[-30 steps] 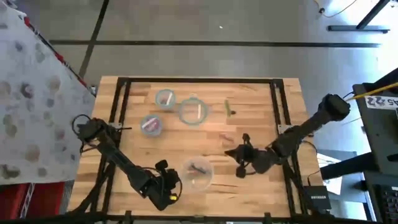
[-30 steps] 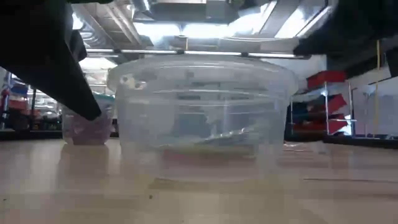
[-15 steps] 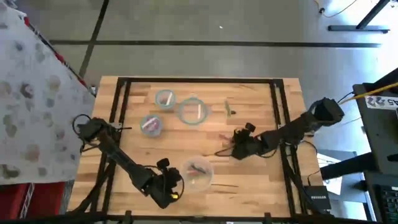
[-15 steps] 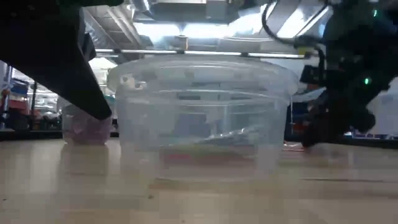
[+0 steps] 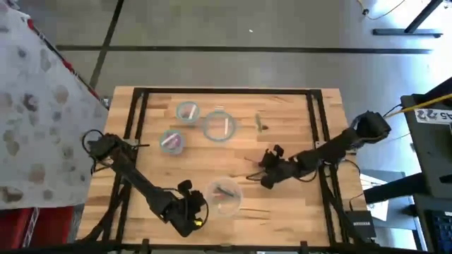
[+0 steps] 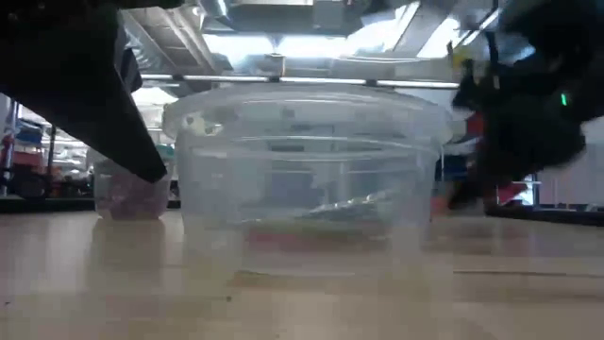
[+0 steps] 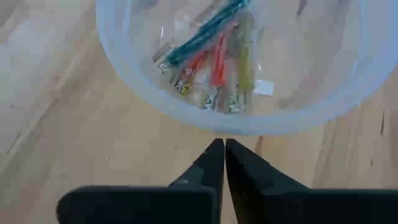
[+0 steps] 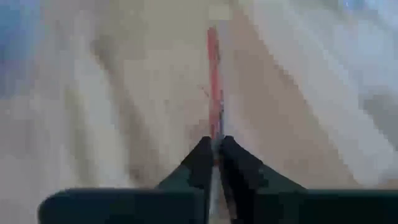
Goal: Sort candy
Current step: Put the orange candy stick into the large transparent bin, then put the green candy stick into the large transparent bin
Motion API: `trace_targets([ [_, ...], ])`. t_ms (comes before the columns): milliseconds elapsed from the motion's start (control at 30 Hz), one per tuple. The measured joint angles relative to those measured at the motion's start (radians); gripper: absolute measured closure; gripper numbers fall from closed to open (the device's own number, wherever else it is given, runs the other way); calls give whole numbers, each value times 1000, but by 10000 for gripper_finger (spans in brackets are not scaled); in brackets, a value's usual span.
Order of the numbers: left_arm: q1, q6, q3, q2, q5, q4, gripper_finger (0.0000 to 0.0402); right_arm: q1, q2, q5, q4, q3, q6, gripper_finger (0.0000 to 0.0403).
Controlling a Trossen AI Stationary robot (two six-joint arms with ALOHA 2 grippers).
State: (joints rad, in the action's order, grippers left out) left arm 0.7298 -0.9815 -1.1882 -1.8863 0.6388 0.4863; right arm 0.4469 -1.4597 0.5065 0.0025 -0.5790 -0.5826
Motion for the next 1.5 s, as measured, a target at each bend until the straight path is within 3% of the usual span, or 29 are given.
trace_targets([
  [267, 26, 26, -30, 77, 47, 26, 402, 111, -8, -3, 133, -211, 129, 395],
  [467, 48, 41, -36, 99, 129, 26, 402, 122, -129, -30, 209, -289, 179, 385],
  [567, 50, 39, -36, 99, 131, 27, 402, 114, -206, -47, 210, -329, 187, 353],
  [767, 49, 41, -36, 99, 131, 29, 402, 93, -242, -52, 109, -384, 225, 243],
  [833, 48, 41, -35, 99, 131, 27, 402, 84, -211, 8, -6, -396, 226, 211],
  [933, 48, 40, -35, 99, 131, 28, 402, 58, -138, 194, -199, -399, 192, 182],
  [1033, 48, 42, -35, 99, 131, 27, 402, -6, -71, 354, -431, -400, 99, 175],
  [1100, 48, 42, -35, 99, 131, 27, 402, -70, -52, 400, -538, -387, 60, 175],
  [1200, 48, 42, -35, 99, 131, 27, 402, -185, -46, 335, -559, -331, 40, 175],
  [1500, 48, 42, -35, 99, 131, 27, 402, -473, -132, 67, -243, -117, -172, 176],
])
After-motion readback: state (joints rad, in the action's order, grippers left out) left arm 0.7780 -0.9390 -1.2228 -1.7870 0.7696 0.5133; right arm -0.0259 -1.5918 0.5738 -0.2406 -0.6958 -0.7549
